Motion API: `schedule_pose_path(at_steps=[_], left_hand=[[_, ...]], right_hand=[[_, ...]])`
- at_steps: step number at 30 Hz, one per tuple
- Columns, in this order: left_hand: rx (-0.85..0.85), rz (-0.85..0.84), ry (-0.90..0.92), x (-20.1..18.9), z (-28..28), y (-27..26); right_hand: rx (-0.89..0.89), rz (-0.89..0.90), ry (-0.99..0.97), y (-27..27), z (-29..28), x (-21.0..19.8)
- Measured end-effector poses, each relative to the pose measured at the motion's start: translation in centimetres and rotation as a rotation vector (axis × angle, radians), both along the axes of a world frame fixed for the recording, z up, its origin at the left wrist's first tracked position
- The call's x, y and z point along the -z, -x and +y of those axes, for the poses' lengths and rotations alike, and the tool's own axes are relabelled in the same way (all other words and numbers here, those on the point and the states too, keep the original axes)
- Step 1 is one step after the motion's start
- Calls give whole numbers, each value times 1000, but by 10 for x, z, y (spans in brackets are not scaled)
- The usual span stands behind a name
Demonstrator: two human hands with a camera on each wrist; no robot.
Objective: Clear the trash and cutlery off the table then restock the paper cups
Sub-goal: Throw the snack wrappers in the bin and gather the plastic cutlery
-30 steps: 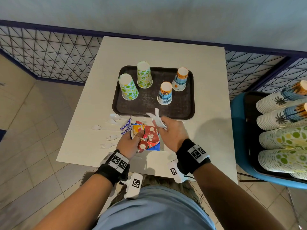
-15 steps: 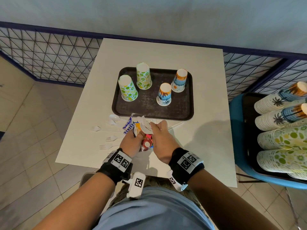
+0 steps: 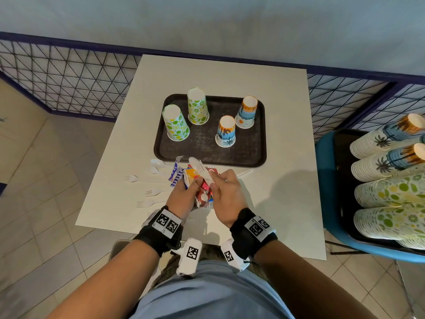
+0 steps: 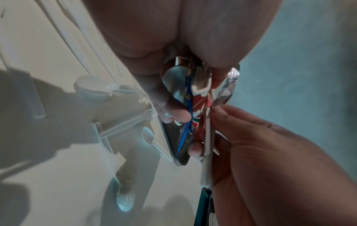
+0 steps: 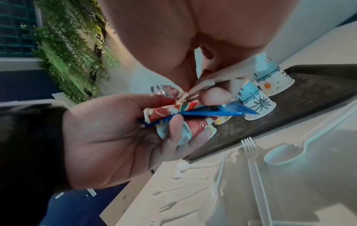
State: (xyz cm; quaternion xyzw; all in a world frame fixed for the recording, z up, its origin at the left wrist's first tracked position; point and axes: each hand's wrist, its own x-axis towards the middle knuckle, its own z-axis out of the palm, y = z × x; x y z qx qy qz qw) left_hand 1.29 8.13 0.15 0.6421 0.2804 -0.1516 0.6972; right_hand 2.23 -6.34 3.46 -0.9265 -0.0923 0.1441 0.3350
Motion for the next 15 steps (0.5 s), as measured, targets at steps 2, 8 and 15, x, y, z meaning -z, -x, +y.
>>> schedule_pose_path(at_steps=[2,8,15], left_hand=[[21,-38,-3,-3,-3,2],[-22,-78,-11,-7,-5,0],[-100,-61,-9,-3,-5,0]], right_hand=[[7,5,6,0,-2,2],[221,35,-324,2,2,5],[192,29,-363,3,-2,17]])
